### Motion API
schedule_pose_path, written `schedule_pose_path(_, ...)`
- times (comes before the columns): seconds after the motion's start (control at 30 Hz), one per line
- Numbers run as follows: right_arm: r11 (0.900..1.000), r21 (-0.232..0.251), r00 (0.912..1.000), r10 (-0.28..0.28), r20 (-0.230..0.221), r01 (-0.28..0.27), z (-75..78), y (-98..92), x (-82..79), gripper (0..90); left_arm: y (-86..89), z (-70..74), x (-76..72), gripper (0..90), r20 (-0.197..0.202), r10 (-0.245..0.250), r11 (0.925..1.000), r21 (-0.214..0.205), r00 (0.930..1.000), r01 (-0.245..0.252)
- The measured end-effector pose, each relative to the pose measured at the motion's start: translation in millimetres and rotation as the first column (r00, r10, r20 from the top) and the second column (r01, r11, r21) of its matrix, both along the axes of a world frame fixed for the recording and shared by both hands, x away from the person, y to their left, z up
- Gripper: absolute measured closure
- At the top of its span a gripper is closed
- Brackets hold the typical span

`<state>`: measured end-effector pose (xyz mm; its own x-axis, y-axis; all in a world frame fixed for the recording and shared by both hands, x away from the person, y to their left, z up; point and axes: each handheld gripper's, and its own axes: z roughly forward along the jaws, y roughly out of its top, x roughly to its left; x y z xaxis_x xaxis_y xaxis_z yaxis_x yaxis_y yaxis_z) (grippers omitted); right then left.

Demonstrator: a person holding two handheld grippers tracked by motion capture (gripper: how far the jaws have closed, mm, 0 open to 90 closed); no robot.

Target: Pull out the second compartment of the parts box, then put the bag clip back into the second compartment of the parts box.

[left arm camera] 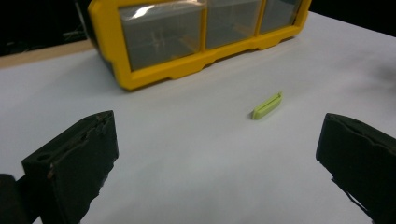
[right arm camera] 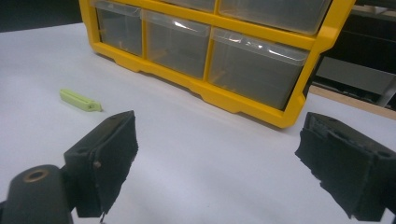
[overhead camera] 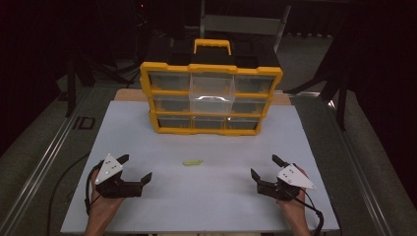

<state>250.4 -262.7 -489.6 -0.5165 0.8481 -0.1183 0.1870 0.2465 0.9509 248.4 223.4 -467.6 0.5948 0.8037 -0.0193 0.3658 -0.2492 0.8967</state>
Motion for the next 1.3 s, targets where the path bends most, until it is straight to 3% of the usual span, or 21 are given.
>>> schedule_pose_path(0.37, 0.9991, 0.035, 0.9997, -0.023, -0.001, 0.023, 1.5, -5.9, -1.7, 12.9, -15.2, 14.2, 19.2, 0.1, -0.018, -0.075, 0.9953, 0.061, 0.9971, 0.076)
schedule_pose_path(0.57, 0.9983, 0.049, 0.9995, -0.032, -0.002, 0.032, 2.0, -10.3, -5.3, 12.9, -27.4, 21.2, 31.3, 0.1, -0.031, -0.109, 0.9892, 0.096, 0.9936, 0.111)
schedule_pose_path(0.63, 0.9982, 0.052, 0.9996, -0.029, -0.001, 0.029, 2.1, -10.9, -6.5, 12.9, -33.2, 23.6, 36.4, 0.1, -0.051, -0.131, 0.9846, 0.11, 0.9901, 0.136)
schedule_pose_path(0.8, 0.9986, 0.046, 0.9997, -0.026, -0.005, 0.026, 0.2, -10.7, -4.4, 12.9, -49.5, 27.8, 47.0, 0.1, -0.09, -0.179, 0.9633, 0.186, 0.9797, 0.193)
schedule_pose_path(1.0, 0.998, 0.058, 0.9997, -0.024, -0.005, 0.024, -0.2, -12.1, -3.4, 13.0, -66.2, 31.4, 59.1, 0.1, -0.129, -0.224, 0.9408, 0.231, 0.9662, 0.248)
schedule_pose_path(1.13, 0.9977, 0.063, 0.9996, -0.025, -0.011, 0.026, -1.0, -13.4, -2.4, 13.1, -79.7, 32.1, 67.6, 0.1, -0.167, -0.258, 0.9167, 0.269, 0.9517, 0.295)
schedule_pose_path(1.3, 0.9976, 0.062, 0.9995, -0.029, -0.016, 0.03, -1.8, -14.8, -1.2, 13.2, -97.4, 29.9, 80.0, 0.3, -0.239, -0.294, 0.8816, 0.306, 0.9253, 0.36)
